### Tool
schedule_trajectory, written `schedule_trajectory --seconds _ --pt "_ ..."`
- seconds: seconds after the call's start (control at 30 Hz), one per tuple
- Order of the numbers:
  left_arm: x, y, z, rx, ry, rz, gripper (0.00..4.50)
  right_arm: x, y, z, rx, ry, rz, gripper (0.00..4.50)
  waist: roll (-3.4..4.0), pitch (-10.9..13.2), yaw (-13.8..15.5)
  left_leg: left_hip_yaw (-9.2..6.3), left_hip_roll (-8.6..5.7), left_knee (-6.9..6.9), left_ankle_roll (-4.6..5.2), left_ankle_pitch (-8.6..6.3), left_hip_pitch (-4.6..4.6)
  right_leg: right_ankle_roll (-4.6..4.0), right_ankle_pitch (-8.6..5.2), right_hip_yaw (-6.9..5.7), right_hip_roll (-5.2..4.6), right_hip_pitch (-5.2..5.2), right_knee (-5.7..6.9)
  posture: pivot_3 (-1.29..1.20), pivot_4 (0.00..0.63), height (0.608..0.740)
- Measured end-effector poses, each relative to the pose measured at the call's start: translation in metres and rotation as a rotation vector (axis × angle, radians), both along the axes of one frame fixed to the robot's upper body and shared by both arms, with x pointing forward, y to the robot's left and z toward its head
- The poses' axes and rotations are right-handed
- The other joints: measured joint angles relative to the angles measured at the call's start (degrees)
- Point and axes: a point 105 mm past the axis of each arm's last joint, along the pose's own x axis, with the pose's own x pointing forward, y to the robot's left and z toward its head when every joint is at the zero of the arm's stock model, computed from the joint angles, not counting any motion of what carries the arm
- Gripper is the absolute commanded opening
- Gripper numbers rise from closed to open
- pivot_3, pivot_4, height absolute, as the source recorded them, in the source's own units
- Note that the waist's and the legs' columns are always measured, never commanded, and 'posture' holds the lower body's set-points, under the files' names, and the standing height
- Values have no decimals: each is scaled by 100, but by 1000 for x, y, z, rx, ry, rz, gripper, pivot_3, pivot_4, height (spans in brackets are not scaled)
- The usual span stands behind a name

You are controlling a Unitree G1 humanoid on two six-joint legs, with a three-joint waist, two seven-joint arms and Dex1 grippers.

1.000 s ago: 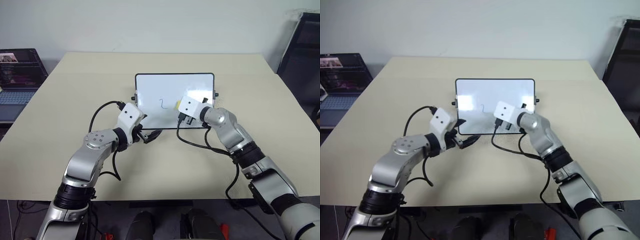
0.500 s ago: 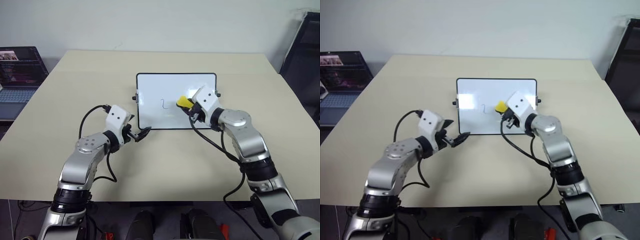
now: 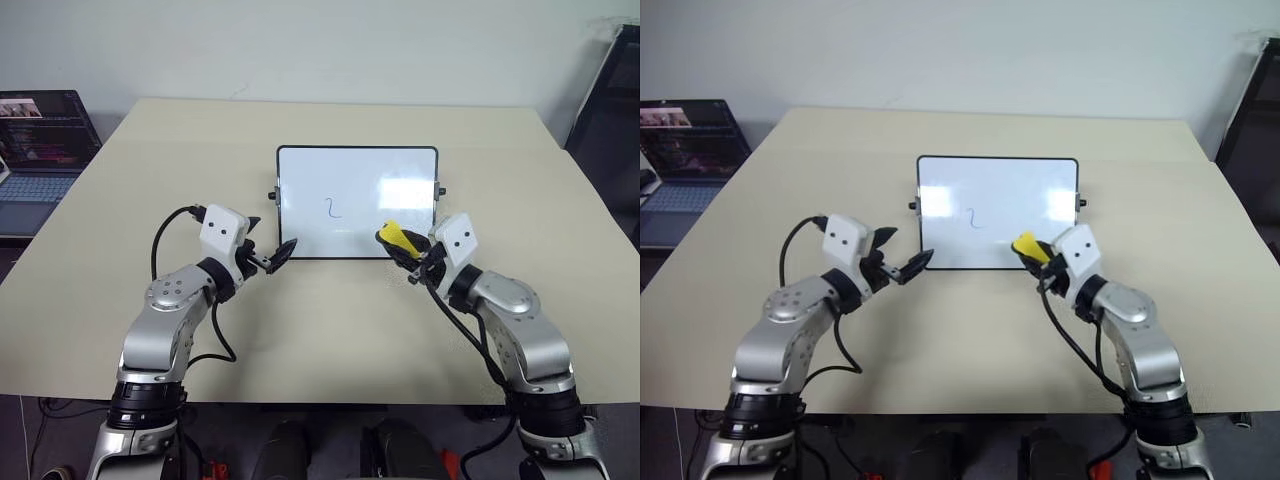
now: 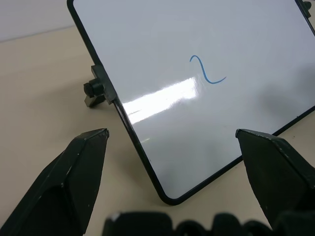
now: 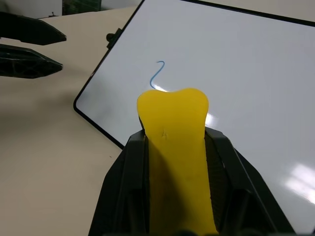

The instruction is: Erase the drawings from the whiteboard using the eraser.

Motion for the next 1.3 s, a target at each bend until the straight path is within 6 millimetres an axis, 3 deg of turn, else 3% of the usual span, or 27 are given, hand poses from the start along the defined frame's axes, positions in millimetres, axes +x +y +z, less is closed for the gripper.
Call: schedule_trajectory --seconds 0.17,0.33,0.67,0.9,1.07,1.3 --pt "1 0 2 0 -4 10 4500 2 -3 4 -18 -39 -10 1120 0 0 -1 1 0 0 0 0 1 0 0 0 1 0 0 0 150 740" --pt "1 0 1 7 4 11 4500 16 6 16 -123 -101 -1 1120 0 0 -5 5 1 0 0 0 6 0 0 1 2 2 2 0 150 740" --pt "1 4 -1 61 14 13 4500 43 47 38 -224 -170 47 1120 0 0 2 6 1 -3 0 0 7 -1 0 0 1 0 2 0 150 740" --pt "4 -11 -4 115 31 -67 4500 64 96 42 -417 -194 153 1120 0 0 0 13 1 -5 -1 1 6 -2 1 -11 1 -7 3 0 150 740" --pt "3 -12 -5 122 38 -81 4500 84 96 42 -516 -197 125 1120 0 0 8 9 1 -5 -1 0 -3 -2 1 -11 -2 -16 3 0 150 740" --pt "0 -17 -8 128 54 -96 4500 99 93 23 -667 -200 115 1120 0 0 3 14 1 -5 -1 0 -13 -3 1 -10 -2 -29 9 0 150 740"
